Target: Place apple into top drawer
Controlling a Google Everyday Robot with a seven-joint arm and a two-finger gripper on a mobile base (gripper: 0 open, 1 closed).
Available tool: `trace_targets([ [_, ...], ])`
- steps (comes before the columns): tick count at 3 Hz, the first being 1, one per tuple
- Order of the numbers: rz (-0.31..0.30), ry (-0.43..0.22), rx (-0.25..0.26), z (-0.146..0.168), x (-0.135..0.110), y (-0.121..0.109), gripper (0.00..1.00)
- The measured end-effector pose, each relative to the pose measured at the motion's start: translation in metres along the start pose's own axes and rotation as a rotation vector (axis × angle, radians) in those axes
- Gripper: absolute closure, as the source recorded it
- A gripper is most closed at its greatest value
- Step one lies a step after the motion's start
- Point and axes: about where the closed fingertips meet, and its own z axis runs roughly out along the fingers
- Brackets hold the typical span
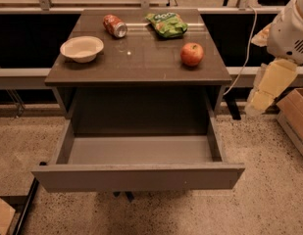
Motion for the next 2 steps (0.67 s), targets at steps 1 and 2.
trace_targets([
  [1, 0.000, -0.001, -0.001, 0.0012, 0.0000, -0.0010, 0.00],
  [2, 0.045, 0.010, 0.008, 0.0082, -0.0011, -0.0045, 0.00],
])
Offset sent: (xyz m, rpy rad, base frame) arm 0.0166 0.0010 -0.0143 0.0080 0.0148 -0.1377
